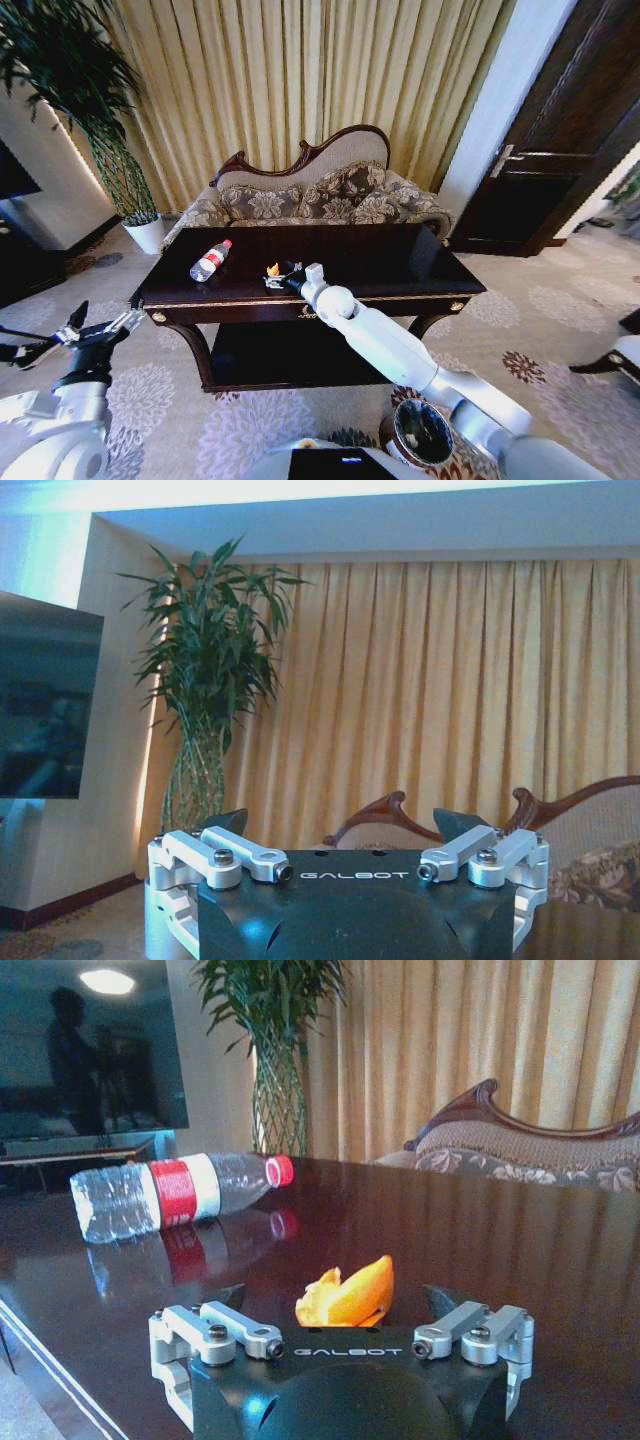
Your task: Move to the front of the table and place the trash on the table into the trash bin.
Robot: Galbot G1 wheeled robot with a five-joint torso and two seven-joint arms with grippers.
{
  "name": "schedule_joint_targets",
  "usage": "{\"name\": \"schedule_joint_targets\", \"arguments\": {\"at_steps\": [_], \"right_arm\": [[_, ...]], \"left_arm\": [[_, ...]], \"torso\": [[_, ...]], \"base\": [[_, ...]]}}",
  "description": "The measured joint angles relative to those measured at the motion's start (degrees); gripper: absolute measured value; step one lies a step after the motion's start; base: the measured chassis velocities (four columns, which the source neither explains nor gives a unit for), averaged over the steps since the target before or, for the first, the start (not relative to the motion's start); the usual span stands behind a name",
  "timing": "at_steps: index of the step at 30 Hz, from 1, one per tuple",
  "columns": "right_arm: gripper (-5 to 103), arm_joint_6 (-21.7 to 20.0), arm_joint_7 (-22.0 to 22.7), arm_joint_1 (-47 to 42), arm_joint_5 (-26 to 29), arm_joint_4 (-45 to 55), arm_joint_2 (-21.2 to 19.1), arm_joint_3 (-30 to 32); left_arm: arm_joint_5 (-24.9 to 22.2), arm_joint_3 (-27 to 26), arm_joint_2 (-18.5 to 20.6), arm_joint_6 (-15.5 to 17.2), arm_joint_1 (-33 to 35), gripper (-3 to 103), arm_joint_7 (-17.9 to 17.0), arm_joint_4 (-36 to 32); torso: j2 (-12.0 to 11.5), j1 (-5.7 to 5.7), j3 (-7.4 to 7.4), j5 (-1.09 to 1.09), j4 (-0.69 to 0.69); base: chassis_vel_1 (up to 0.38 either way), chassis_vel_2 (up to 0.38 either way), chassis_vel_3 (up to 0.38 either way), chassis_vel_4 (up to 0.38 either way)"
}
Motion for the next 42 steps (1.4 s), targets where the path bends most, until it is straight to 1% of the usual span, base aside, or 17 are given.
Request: {"name": "schedule_joint_targets", "arguments": {"at_steps": [6,8,9,10,11,13,16,19,22,23,25,26,28,34,37,39,42], "right_arm": [[95,0.0,0.0,0.1,-0.2,-0.7,0.7,-0.1],[85,0.1,0.0,-0.1,-0.3,-0.7,0.7,-0.1],[85,0.1,0.0,-0.1,-0.3,-0.7,0.7,-0.1],[79,0.1,0.0,-0.2,-0.4,-0.6,0.7,-0.1],[68,0.2,0.0,-0.3,-0.5,-0.6,0.6,0.1],[68,0.2,0.0,-0.3,-0.6,-0.6,0.6,0.2],[52,0.3,0.0,-0.4,-0.6,-0.5,0.4,0.5],[46,0.3,0.0,-0.4,-0.7,-0.4,0.4,0.6],[30,0.4,0.0,-0.6,-0.8,-0.1,0.1,0.9],[30,0.4,0.0,-0.6,-0.8,-0.1,0.1,0.9],[19,0.4,0.0,-1.0,-0.8,0.6,-0.1,1.3],[19,0.4,0.0,-1.0,-0.8,0.6,-0.1,1.3],[8,0.4,0.0,-1.3,-0.8,1.7,-0.2,2.4],[4,0.4,0.0,-1.4,-1.4,4.9,-0.2,7.5],[4,0.5,0.0,-1.5,-2.4,6.9,-1.1,12.1],[4,0.5,0.0,-2.4,-4.2,7.1,-3.0,17.3],[4,0.5,0.0,-3.7,-4.3,6.9,-4.6,20.4]], "left_arm": [[-0.5,-0.8,0.0,-0.5,0.3,100,0.2,0.3],[-0.6,-0.9,0.0,-0.6,0.3,100,0.2,0.5],[-0.6,-0.9,0.0,-0.6,0.3,100,0.2,0.5],[-0.6,-0.9,0.1,-0.6,0.3,100,0.2,0.5],[-0.6,-0.8,0.1,-0.6,0.3,100,0.2,0.5],[-0.6,-0.8,0.2,-0.6,0.3,100,0.2,0.6],[-0.6,-0.6,0.2,-0.6,0.2,100,0.3,0.6],[-0.6,-0.6,0.3,-0.6,0.2,100,0.3,0.6],[-0.6,-0.6,0.7,-0.6,0.2,100,0.3,0.6],[-0.6,-0.6,0.7,-0.6,0.2,100,0.3,0.6],[-0.7,-0.6,0.8,-0.7,0.2,100,0.3,0.5],[-0.7,-0.6,0.8,-0.7,0.2,100,0.3,0.5],[-0.7,-0.6,0.8,-0.8,0.2,100,0.3,0.5],[-1.0,-0.8,0.8,-1.4,0.2,100,0.3,0.6],[-1.7,-1.2,1.1,-1.6,0.0,100,0.3,0.9],[-2.2,-1.5,1.8,-1.6,-0.6,100,0.2,1.6],[-2.5,-1.6,2.2,-1.6,-0.9,100,0.1,2.0]], "torso": [[0.0,0.0,0.0,0.0,-0.01],[0.0,0.0,0.0,0.0,0.0],[0.0,0.0,0.0,0.0,0.0],[0.0,0.0,0.0,0.0,0.0],[0.0,-0.01,0.0,0.0,-0.01],[0.0,0.0,0.0,0.0,-0.01],[0.0,0.0,0.0,0.0,-0.01],[0.0,0.0,0.0,0.0,0.0],[0.0,0.0,0.0,0.0,0.0],[0.0,0.0,0.0,0.0,0.0],[0.0,0.0,0.0,0.0,0.0],[0.0,0.0,0.0,0.0,0.0],[0.0,0.0,0.0,0.01,-0.01],[0.0,0.0,0.0,0.01,0.0],[0.0,0.0,0.0,0.0,0.01],[0.0,0.0,0.0,0.01,-0.01],[0.0,0.0,0.0,0.01,-0.01]], "base": [[0.0,0.0,0.0,0.0],[0.0,0.0,0.0,0.0],[0.0,0.0,0.0,0.0],[0.0,0.0,0.0,0.0],[0.0,0.0,0.0,0.0],[0.0,0.0,0.0,0.0],[0.0,0.0,0.0,0.0],[0.0,0.0,0.0,0.0],[0.0,0.0,0.0,0.0],[0.0,0.0,0.0,0.0],[0.0,0.0,0.0,0.0],[0.0,0.0,0.0,0.0],[0.0,0.0,0.0,0.0],[0.0,0.0,0.0,0.0],[0.0,0.0,0.0,0.0],[0.0,0.0,0.0,0.0],[0.0,0.0,0.0,0.0]]}}
